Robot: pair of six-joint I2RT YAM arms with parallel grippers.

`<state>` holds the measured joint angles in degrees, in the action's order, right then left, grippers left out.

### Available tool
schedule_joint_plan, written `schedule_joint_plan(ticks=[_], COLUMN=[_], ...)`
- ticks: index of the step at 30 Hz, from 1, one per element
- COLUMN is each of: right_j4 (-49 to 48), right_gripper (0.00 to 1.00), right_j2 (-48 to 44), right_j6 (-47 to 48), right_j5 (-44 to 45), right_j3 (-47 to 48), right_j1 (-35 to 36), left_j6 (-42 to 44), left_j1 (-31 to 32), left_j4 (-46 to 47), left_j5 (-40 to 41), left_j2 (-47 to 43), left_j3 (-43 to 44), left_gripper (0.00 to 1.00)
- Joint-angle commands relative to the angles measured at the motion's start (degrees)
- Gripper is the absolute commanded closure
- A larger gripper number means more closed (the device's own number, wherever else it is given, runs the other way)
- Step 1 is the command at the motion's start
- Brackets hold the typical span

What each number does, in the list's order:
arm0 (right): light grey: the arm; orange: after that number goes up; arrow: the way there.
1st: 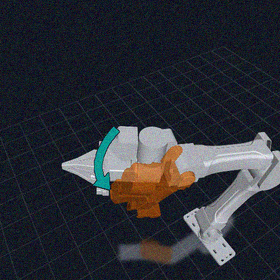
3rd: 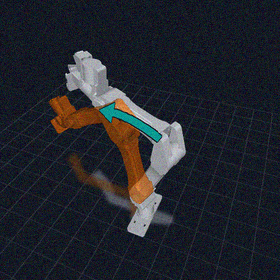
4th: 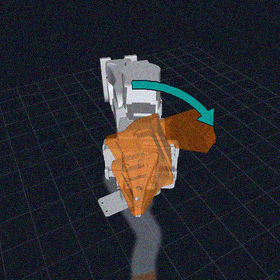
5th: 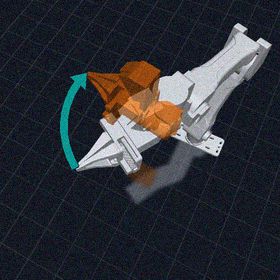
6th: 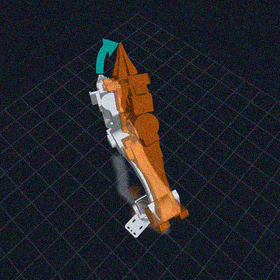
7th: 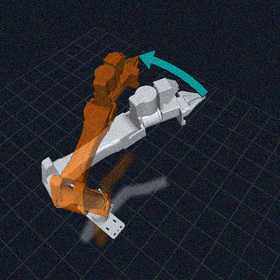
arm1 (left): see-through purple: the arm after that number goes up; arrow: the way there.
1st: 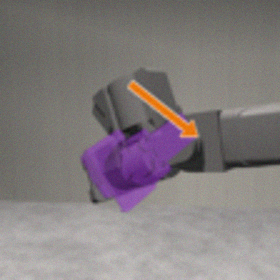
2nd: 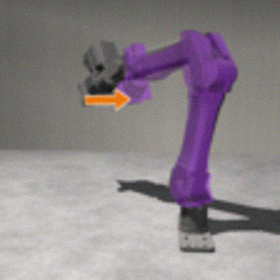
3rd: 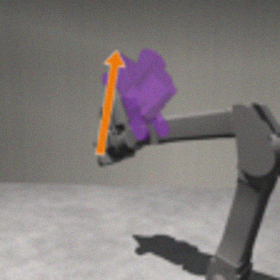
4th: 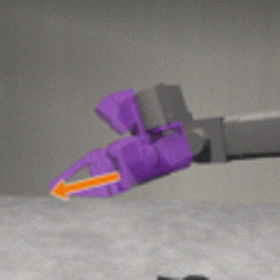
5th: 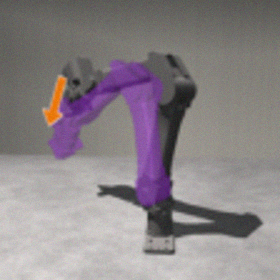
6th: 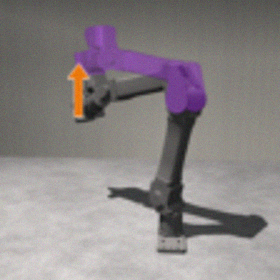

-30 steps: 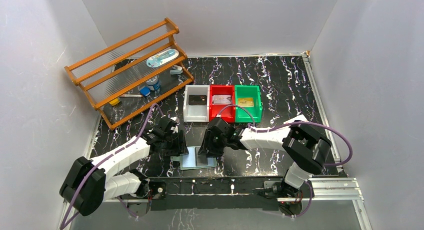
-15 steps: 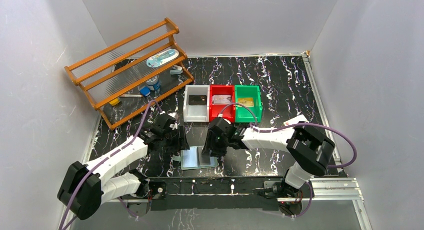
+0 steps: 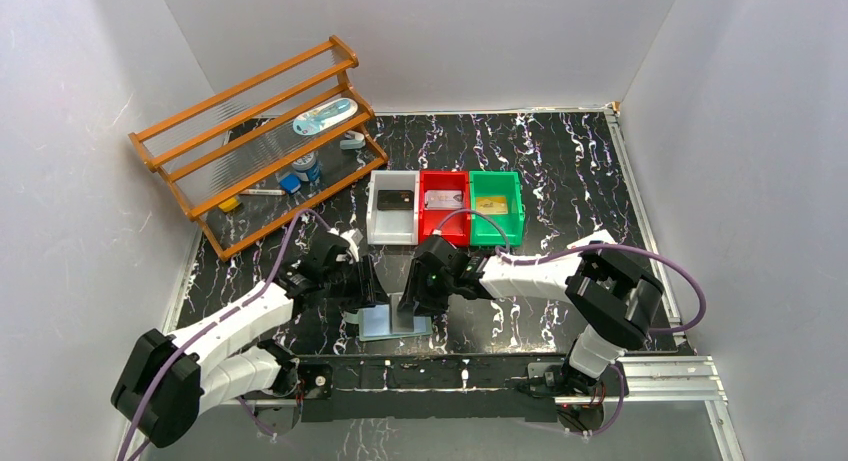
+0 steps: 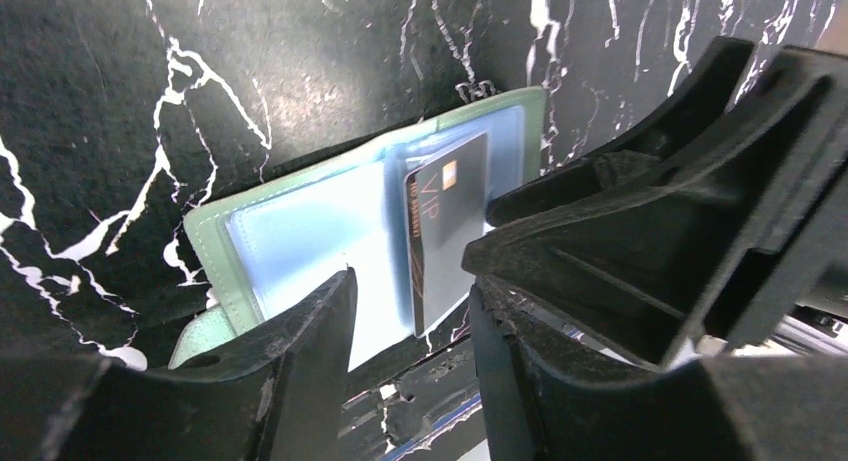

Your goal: Take the credit cards out of the card holder

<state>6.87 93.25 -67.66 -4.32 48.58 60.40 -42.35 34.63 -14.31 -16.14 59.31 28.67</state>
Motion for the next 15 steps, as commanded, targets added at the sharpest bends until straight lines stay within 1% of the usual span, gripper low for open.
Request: schedule_joint_plan(ticks=[1,12,15], right_j4=[0.27,0.16,0.16], right_gripper=[0.46,0.46,0.46], right_j2=[1.06,1.41,1.66], right_j6=[-0.78,-1.16,-1.16], right_j5=[0.86,0.74,0.64], right_j3=[-1.35,-1.73,-1.67], right_j1=[-0.08,-0.06,-0.07], left_j6=[-4.14,-9.24,-10.47], left_j1=[0.21,0.17,0.2], left_j4=[4.07,13.35,15.95], left_j5=[-3.07,-4.84,-5.25], left_j2=[0.05,0.41,0.42], left_j3=[-3.16,-9.25,-10.84], left_gripper=[0.58,0.68,0.72])
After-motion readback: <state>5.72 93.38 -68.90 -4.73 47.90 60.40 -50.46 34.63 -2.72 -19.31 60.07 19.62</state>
